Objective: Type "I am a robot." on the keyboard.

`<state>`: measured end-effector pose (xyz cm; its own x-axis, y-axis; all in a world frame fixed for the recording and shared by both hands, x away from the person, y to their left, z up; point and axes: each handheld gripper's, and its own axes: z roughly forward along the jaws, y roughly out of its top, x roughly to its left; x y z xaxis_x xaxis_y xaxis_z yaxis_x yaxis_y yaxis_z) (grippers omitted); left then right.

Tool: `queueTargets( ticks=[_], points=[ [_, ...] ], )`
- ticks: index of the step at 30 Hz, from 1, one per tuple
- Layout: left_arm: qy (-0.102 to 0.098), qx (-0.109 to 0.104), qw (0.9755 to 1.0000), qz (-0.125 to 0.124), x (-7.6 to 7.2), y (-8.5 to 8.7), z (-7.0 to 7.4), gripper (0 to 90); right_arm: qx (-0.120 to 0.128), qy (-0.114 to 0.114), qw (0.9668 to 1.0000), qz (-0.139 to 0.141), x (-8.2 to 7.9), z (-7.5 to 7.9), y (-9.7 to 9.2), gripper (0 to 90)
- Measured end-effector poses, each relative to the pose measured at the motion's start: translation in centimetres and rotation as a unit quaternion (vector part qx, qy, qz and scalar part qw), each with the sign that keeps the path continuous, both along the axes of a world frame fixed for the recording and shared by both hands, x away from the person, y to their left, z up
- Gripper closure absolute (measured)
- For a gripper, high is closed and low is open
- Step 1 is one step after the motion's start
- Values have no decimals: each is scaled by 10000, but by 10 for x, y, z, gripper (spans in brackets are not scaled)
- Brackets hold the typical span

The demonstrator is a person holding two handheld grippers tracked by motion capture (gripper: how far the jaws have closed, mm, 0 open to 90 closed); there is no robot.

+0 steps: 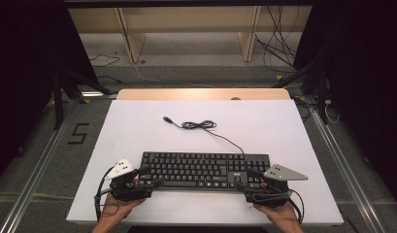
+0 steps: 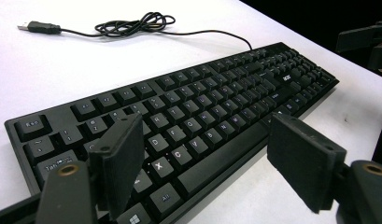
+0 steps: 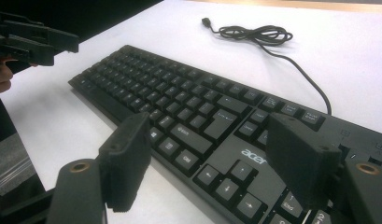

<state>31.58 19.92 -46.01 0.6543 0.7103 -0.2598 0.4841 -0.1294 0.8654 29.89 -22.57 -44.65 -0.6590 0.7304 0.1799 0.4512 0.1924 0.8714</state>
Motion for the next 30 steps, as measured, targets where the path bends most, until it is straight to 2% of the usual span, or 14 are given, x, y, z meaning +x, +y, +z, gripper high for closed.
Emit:
queueTargets(
  ticks=[17, 30],
  points=[
    [13, 8, 10000, -5, 1, 0, 0, 269, 15, 5, 10000, 42, 2, 0, 4, 322],
    [29, 6, 10000, 60, 2, 2, -1, 269, 56, 32, 9996, 283, 12, 3, 31, 325]
  ],
)
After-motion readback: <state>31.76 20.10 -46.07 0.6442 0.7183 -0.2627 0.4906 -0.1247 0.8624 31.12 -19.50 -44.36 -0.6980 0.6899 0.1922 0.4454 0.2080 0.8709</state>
